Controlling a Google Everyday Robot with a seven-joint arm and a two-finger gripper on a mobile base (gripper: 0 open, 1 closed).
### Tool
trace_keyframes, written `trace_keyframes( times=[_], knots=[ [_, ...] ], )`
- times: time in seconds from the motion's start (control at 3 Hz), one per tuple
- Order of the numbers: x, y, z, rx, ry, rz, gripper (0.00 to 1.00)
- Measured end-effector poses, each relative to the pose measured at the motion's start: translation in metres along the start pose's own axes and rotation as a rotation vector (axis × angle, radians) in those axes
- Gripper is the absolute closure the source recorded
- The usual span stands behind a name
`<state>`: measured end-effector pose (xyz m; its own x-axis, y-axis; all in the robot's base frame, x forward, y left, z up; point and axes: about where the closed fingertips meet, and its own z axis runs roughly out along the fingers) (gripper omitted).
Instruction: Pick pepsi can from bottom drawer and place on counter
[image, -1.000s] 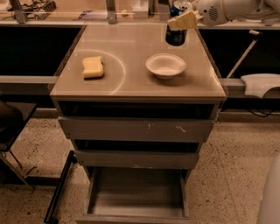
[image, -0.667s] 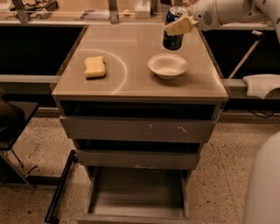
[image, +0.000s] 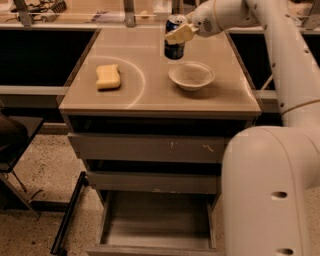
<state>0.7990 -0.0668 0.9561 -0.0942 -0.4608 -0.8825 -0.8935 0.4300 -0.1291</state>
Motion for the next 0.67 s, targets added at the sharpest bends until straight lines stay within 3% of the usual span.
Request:
trace_keyframes(
  times=[0.67],
  knots=[
    [0.029,-0.013,-0.003,-0.008,-0.027,0.044,1.00]
  ],
)
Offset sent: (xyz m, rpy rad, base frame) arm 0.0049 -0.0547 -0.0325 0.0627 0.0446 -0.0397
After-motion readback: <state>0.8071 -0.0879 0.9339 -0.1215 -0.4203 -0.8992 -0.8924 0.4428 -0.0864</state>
